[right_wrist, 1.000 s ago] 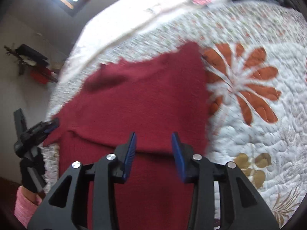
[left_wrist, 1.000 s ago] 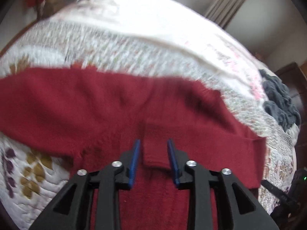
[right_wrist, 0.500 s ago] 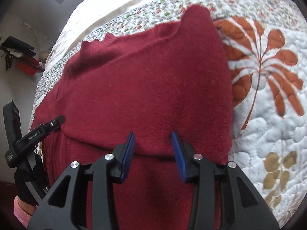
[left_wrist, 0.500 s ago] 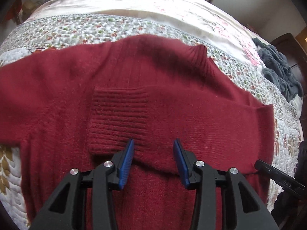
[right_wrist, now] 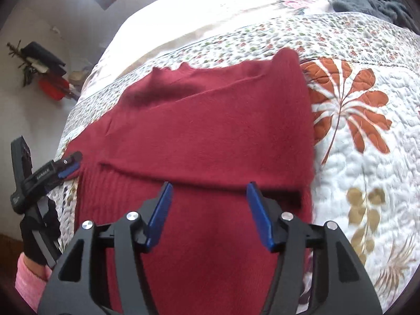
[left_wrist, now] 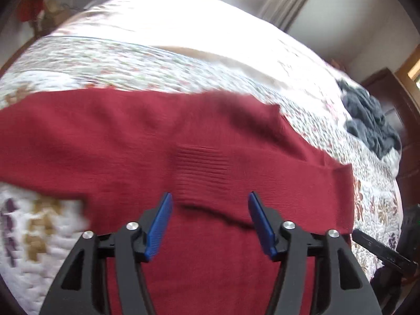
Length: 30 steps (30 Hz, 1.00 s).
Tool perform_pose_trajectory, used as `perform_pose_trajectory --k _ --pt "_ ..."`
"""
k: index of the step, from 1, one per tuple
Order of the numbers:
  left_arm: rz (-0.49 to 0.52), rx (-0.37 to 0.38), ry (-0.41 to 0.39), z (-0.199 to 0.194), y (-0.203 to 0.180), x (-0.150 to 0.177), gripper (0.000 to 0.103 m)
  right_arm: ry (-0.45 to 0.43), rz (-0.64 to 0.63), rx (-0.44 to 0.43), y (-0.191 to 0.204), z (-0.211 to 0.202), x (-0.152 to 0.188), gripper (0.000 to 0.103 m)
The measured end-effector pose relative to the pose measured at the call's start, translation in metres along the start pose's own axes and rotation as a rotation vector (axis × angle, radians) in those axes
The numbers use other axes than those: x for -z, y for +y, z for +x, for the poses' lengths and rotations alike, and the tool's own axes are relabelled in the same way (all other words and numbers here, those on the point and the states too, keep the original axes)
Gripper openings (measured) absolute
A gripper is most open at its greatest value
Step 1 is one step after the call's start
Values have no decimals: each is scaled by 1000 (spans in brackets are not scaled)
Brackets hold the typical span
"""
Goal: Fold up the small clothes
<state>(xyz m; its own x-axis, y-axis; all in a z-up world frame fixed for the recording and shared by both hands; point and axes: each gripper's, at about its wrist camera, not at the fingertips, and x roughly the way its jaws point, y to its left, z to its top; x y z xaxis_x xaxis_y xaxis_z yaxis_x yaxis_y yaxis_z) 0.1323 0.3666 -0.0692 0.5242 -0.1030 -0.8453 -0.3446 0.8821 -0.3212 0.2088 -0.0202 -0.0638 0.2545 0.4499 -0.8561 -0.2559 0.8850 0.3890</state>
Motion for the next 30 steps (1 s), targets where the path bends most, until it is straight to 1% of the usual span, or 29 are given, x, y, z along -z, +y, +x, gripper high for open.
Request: perform_pose_trajectory --k 2,3,4,6,7,8,9,14,15,18,20,22,25,28,29,30 --pt "-50 -27 -9 -13 33 4 63 17 -22 -4 9 1 9 59" --pt "-50 -27 -9 -13 33 4 63 30 -38 -8 15 4 14 59" --pt "-125 -36 -53 -19 53 8 63 39 -50 -11 21 8 18 59" --pt "-189 -73 -71 -31 93 16 63 58 -61 -27 31 16 27 60" --pt "-238 -99 -84 -37 121 21 63 63 -63 -31 35 21 29 60" --pt "-281 -114 -92 -40 140 24 63 71 -68 -31 38 26 32 60" --pt "-349 -120 -106 -46 167 29 63 76 -72 -23 40 31 35 60" --pt "-577 -142 -209 -64 257 39 63 99 -76 -13 44 51 45 60" --pt "-634 -139 -232 -66 277 40 63 99 -77 0 45 56 47 60" --pt "-756 -107 -270 -66 318 42 63 100 -60 -5 41 60 49 59" --pt "-807 -78 -302 -66 336 39 63 95 -60 -8 40 61 49 59" --pt "-832 -71 -323 -65 349 32 63 94 -59 -6 39 61 49 59" --pt "-838 -81 -337 -61 357 21 63 94 -63 5 41 64 50 59" --pt "-827 -102 -340 -58 362 12 60 92 -77 19 43 66 51 59" --pt "-817 -110 -345 -58 362 7 52 94 -82 25 44 67 51 59" --pt "-795 -131 -340 -57 361 2 38 95 -83 27 43 67 51 59"
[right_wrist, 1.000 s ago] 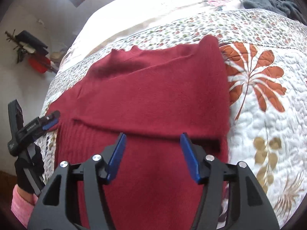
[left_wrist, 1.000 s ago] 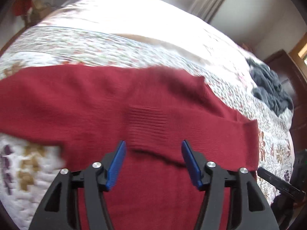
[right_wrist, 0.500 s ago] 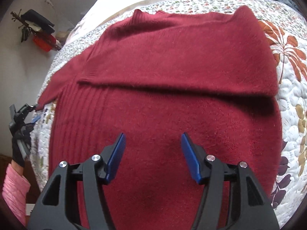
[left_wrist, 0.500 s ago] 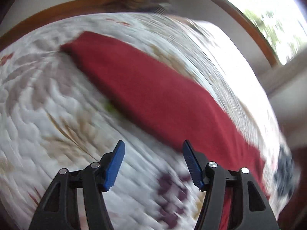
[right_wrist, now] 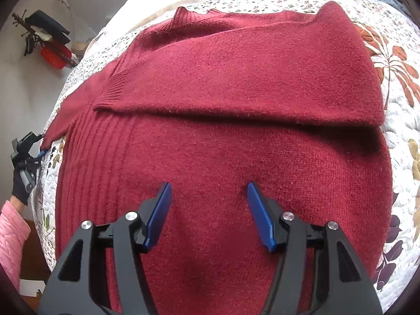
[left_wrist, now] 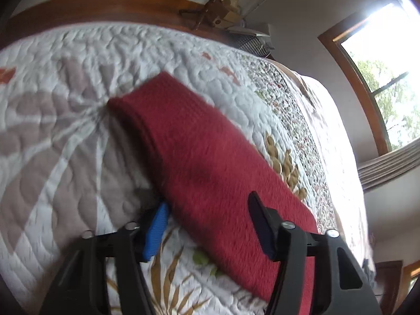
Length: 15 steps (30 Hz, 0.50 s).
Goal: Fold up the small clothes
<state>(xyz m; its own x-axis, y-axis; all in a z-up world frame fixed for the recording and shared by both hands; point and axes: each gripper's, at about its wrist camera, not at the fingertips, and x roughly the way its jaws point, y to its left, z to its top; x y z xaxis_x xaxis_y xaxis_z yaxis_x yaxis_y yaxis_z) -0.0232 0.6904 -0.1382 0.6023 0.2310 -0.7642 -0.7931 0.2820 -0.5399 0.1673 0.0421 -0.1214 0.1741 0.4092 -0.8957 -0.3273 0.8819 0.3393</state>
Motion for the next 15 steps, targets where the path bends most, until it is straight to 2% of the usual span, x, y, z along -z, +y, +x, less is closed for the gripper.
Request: perform_pose_trajectory --k 2,5,11,15 --pt "27 3 2 2 2 -6 20 0 -1 2 0 0 0 59" --pt "37 14 -8 -1 3 -9 10 0 0 1 -1 -1 0 58" --pt "139 79 -71 -36 -26 3 7 -2 13 -9 -3 -4 1 57" --pt "268 146 -89 -61 -67 25 7 -7 24 -16 -5 -9 1 56"
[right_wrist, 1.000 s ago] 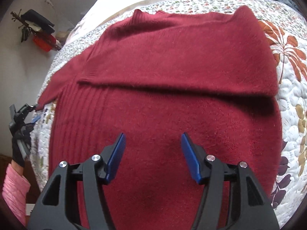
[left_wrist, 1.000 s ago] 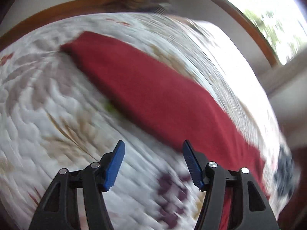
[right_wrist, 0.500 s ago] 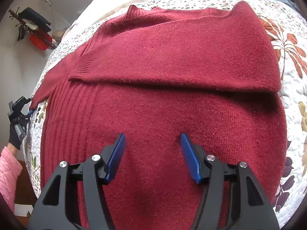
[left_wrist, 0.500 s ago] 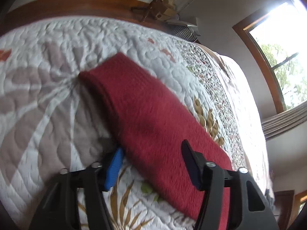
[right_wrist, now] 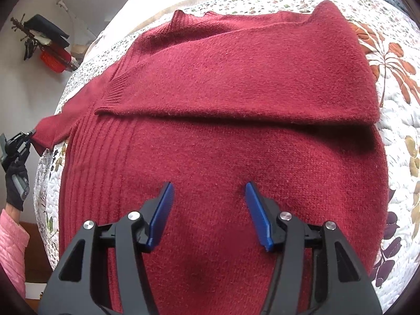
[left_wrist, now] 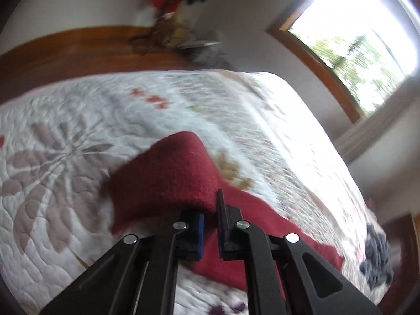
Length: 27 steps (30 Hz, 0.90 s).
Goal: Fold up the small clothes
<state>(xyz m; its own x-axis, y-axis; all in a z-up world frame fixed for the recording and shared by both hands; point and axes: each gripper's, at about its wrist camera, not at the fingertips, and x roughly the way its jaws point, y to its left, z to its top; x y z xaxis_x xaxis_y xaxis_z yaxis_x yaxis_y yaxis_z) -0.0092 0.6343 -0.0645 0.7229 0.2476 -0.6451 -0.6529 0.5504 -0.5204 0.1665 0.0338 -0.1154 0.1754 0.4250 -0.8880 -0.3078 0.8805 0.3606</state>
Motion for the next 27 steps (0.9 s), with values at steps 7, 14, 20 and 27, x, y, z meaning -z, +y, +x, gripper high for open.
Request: perform_pose_trajectory --k 7,14,20,27 --pt "173 112 32 -2 -85 37 7 -20 1 -2 -3 -12 -1 56" --pt "294 210 78 11 -164 90 7 -37 10 -3 -10 -20 -1 56" --pt "346 293 120 23 -222 138 7 -40 18 -6 -16 -20 0 56" --pt "376 332 196 51 -268 199 7 -38 26 -16 -22 -19 3 56"
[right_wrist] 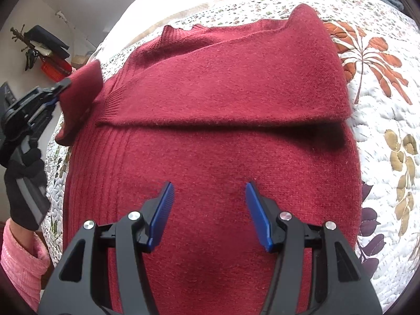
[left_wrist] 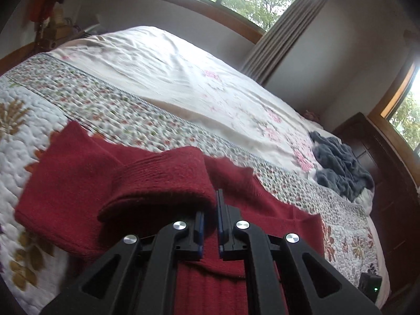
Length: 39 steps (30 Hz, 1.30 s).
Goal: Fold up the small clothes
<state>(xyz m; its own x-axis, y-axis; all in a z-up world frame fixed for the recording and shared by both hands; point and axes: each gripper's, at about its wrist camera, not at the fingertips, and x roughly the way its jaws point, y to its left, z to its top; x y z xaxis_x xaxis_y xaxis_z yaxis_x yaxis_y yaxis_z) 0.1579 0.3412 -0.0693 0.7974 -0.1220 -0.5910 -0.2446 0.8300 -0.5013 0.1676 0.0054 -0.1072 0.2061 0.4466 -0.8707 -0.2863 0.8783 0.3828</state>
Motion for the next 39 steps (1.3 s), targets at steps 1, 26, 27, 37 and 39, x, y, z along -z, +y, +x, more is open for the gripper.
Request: perform_pose_trajectory --k 1,26,27,37,39 --pt "0 -1 20 9 -2 5 7 0 2 -1 -1 0 0 56" --pt "-23 -144 120 -28 94 6 36 43 -42 -82 60 11 -54 58" --pt "-32 -165 133 -24 100 4 36 50 -51 -93 70 16 -60 58" --pt "-15 -246 226 14 120 11 35 122 -77 -163 131 58 -107 58" --pt "-45 -227 180 0 120 5 35 139 -58 -195 137 69 -115 58"
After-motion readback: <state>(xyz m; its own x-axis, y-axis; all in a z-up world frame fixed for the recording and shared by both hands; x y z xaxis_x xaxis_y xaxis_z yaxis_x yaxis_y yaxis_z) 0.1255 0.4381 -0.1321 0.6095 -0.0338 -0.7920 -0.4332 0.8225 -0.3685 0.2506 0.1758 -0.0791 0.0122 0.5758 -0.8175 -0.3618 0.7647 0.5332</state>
